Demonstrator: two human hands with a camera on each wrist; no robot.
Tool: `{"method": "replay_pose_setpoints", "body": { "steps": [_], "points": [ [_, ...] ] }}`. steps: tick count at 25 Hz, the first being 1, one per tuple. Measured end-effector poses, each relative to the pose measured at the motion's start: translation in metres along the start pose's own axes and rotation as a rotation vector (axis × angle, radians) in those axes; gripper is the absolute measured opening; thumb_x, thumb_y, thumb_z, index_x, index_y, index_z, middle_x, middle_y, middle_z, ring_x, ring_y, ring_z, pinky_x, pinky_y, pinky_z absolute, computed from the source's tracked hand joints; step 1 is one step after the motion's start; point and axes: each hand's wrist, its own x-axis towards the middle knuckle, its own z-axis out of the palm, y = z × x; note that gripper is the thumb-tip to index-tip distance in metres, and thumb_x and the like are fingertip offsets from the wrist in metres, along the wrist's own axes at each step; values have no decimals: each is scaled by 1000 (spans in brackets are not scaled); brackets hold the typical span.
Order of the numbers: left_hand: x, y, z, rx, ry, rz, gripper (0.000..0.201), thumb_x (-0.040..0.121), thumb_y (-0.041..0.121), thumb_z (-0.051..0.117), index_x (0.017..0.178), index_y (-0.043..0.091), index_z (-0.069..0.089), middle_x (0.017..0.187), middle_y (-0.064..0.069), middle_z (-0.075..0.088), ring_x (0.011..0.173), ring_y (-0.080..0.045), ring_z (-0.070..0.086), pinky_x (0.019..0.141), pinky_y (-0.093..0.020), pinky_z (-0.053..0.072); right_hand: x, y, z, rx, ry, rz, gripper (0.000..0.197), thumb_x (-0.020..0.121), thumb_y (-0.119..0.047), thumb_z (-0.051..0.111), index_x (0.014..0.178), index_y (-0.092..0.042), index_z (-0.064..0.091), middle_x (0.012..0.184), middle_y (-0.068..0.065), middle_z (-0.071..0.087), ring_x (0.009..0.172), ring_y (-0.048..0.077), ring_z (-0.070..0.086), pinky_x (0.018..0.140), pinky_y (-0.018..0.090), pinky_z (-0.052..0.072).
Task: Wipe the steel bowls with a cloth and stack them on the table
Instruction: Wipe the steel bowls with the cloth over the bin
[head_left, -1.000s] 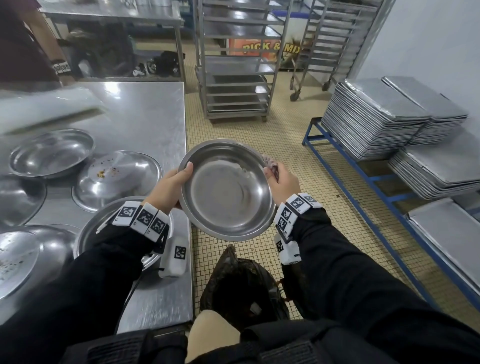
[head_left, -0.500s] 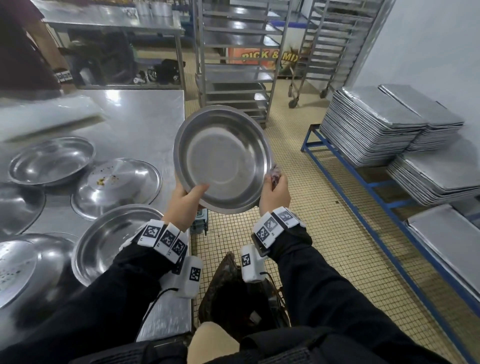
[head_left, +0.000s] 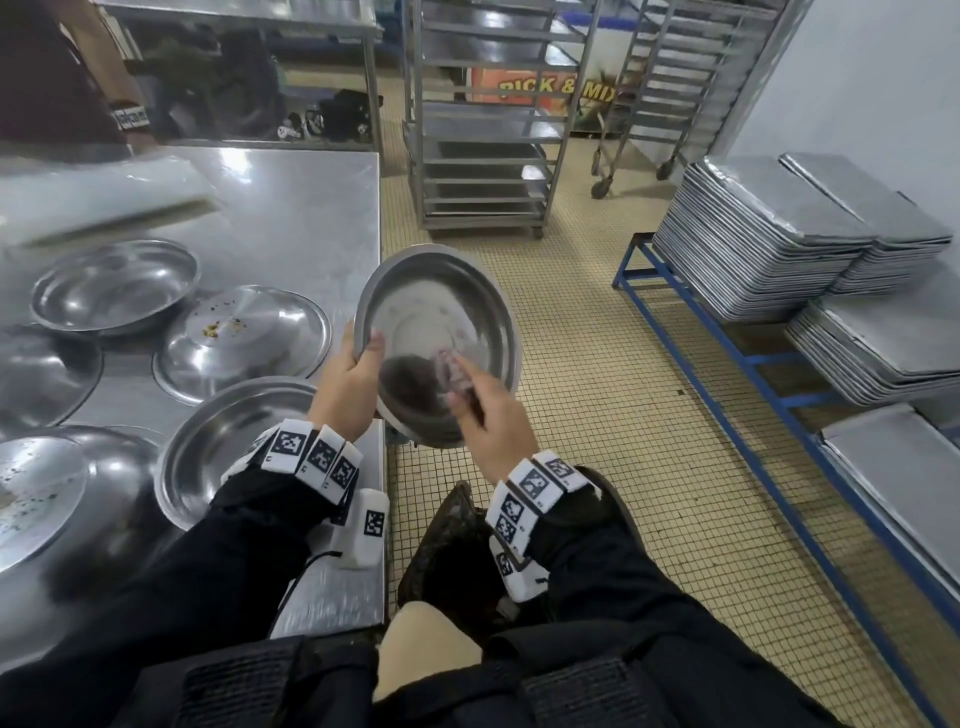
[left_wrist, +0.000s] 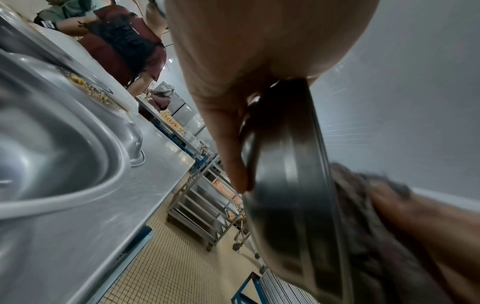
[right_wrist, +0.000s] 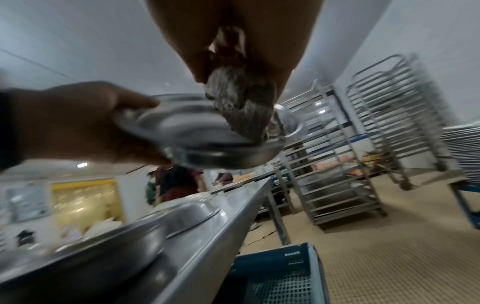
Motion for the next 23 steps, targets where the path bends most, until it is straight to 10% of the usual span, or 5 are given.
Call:
{"method": "replay_pose_setpoints", "body": {
  "steps": [5, 8, 13, 19, 23],
  "points": [
    [-3, 9, 2, 56, 60, 79, 30, 102, 41, 37, 92, 18, 54, 66, 7, 50, 59, -8, 48, 60, -27, 42, -7, 12, 23, -225, -327, -159, 60, 96, -57, 12, 143, -28, 36, 148, -6, 38, 139, 13, 28, 115, 31, 20],
    [0, 11, -4, 131, 11, 136, 37, 100, 46, 36, 106, 17, 58, 80, -9, 58, 73, -24, 55, 73, -41, 47, 0, 39, 5, -500, -317, -141, 88, 82, -69, -13, 143, -29, 37, 148, -5, 38, 142, 16, 24, 117, 36, 12],
    [2, 25, 7, 205, -13, 196, 37, 103, 40, 34, 125, 17, 53, 75, 5, 54, 63, 0, 48, 67, -18, 41, -7, 12, 13, -145, -290, -47, 49, 98, -52, 20, 146, -41, 20, 138, 5, 52, 126, 22, 47, 102, 32, 40],
    [-2, 40, 12, 254, -84, 204, 25, 103, 37, 34, 117, 27, 52, 65, 5, 50, 49, 1, 44, 48, -12, 37, -9, 49, -10, -535, -235, -185, 63, 95, -53, 3, 144, -29, 33, 149, -5, 36, 143, 13, 19, 118, 40, 11],
    [-1, 23, 11, 200, -112, 52, 29, 101, 50, 32, 111, 34, 54, 91, -5, 65, 88, -26, 65, 79, -46, 55, 21, 74, -35, -800, -155, 53, 55, 100, -43, 10, 149, -22, 1, 156, 3, -14, 142, 23, -19, 118, 47, 0]
  ]
}}
